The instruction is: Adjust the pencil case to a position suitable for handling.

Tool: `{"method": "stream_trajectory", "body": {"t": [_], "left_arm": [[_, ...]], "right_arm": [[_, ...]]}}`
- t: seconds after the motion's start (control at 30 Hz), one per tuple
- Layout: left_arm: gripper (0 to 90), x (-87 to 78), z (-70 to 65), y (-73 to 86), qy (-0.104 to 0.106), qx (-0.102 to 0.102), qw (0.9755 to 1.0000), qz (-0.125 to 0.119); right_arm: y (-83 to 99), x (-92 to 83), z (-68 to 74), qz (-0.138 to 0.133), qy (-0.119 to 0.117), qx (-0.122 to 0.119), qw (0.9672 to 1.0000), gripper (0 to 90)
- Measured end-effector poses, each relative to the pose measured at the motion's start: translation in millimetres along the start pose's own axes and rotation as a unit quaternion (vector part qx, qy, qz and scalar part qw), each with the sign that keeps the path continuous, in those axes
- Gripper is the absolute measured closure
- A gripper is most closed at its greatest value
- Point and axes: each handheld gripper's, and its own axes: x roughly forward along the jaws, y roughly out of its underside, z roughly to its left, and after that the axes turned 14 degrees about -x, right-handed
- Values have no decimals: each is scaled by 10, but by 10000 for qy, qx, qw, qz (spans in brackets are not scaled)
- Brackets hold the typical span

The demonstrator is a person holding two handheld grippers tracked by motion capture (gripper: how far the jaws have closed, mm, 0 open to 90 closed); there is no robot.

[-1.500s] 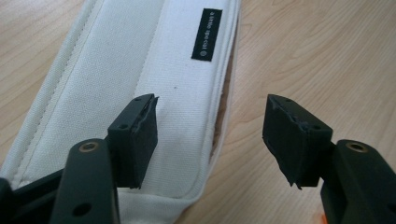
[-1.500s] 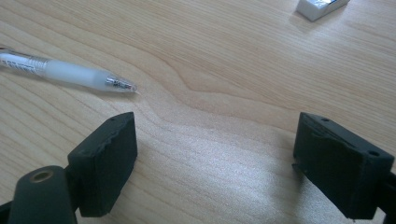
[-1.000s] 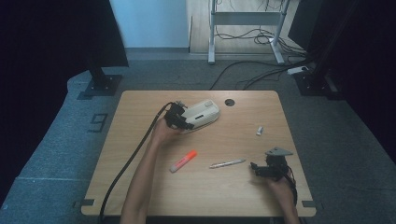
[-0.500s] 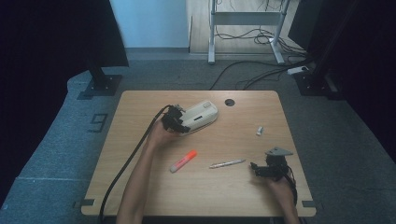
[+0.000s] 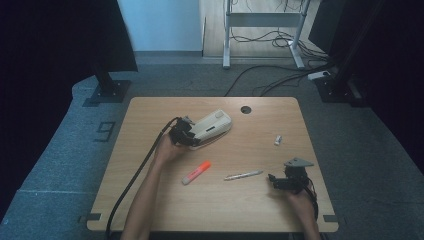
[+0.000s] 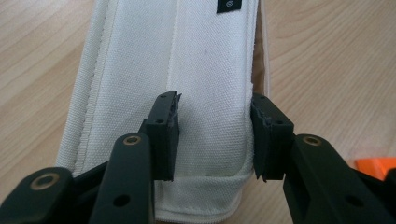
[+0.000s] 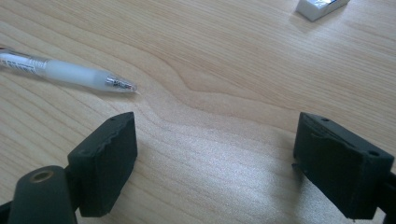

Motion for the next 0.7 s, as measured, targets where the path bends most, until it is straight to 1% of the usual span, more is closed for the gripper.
{"method": "stream_trajectory", "body": {"t": [0.1, 0.13, 0.2, 0.47, 0.53, 0.7], "left_arm": [[583, -32, 9, 32, 95, -115, 9999, 18], [584, -41, 7, 46, 109, -156, 9998, 6], [584, -57, -1, 81, 101, -171, 9998, -23], [595, -152, -57, 227, 18, -177, 9998, -76], [629, -197, -77, 268, -12, -158, 9998, -148], [655, -274, -134, 362, -106, -121, 9997, -164]], "right_arm": [[0, 0, -1, -1, 0, -5, 10000, 133], [0, 1, -1, -1, 0, -6, 10000, 133], [0, 0, -1, 0, -1, -6, 10000, 133], [0, 0, 1, -1, 6, -1, 10000, 133], [0, 0, 1, 0, 5, 0, 10000, 133], [-1, 0, 1, 2, 5, 0, 10000, 134]]}}
